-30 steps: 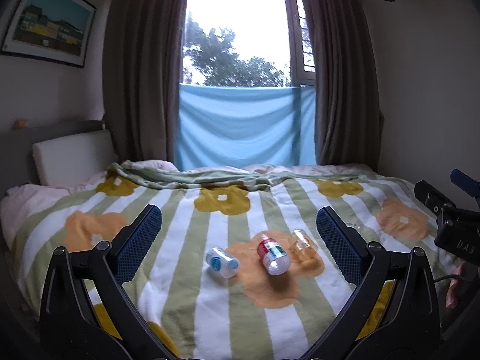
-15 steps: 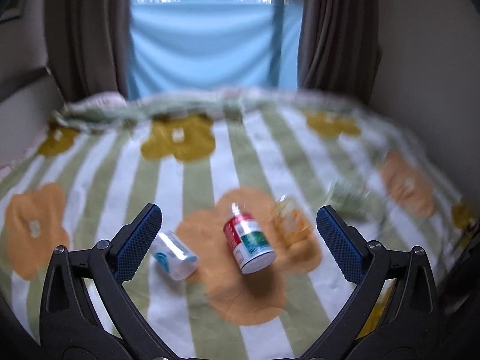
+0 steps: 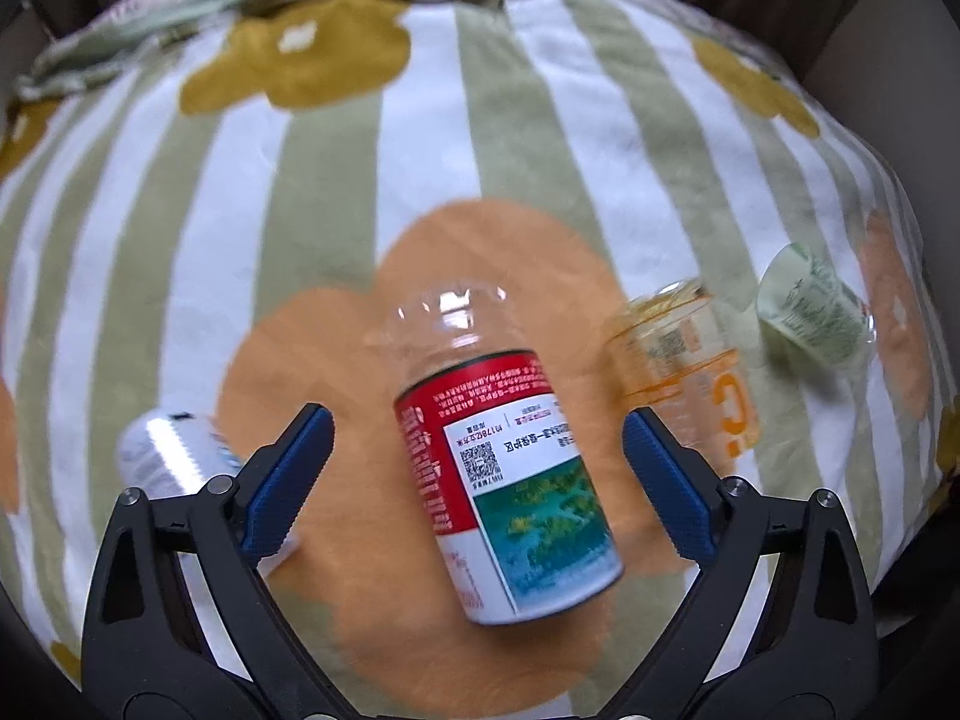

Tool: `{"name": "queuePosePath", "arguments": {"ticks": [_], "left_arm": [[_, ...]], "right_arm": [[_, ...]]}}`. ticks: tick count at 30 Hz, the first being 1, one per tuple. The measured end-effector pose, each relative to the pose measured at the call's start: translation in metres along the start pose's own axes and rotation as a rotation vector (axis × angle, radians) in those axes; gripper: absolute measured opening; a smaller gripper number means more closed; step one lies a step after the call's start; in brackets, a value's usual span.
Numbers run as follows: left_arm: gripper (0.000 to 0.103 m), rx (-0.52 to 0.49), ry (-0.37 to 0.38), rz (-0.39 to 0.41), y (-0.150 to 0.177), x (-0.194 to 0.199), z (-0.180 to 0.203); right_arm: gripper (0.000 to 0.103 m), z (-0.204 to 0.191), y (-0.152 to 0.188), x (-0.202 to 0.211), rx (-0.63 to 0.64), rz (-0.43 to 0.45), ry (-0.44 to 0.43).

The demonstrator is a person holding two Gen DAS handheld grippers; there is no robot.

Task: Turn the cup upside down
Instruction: 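Lower the left tool onto the lying red-labelled bottle and close on it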

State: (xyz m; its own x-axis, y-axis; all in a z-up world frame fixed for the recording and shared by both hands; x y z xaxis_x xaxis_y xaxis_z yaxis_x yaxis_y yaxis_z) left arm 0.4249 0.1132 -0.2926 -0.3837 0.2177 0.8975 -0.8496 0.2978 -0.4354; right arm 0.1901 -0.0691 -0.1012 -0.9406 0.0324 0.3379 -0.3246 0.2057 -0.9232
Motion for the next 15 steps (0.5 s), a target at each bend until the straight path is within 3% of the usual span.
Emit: {"name": "queuePosePath", "arguments": {"ticks": [4,6,9,15], "left_arm": [[0.093,0.015,0.045,-0.054,0.006,-0.021,0.001],[0.07,0.03,0.079,-0.084,0.009,-0.03,0.001],[0.067,0.077,0.152,-0.102,0.011,-0.038,0.002],[0.064,0.065,0.161,-0.091,0.011,-0.031,0.004]], "right_arm": [[0.103,-0.002,0.014,-0.019,-0.014,-0.047,-0.003],[0.103,-0.007,0.02,-0.025,-0.012,-0.064,-0.014],[0.103,-0.012,0.024,-0.028,0.004,-0.07,-0.021],[0.103,-0.014,0.025,-0.029,0.003,-0.078,-0.024]]}}
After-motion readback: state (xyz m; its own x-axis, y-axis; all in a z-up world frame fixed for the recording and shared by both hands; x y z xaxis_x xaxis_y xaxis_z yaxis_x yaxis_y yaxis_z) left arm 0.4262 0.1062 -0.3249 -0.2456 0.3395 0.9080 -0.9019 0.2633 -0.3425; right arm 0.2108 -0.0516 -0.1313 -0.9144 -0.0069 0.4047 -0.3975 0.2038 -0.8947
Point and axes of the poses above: each gripper's, at about its wrist camera, not at the fingertips, and x roughly against the way its jaws point, z to its right, y to its underside, the point moved 9 cm from there along -x, roughly the way its jaws point, and after that the axes turned 14 degrees about -x, right-handed, at the moved point
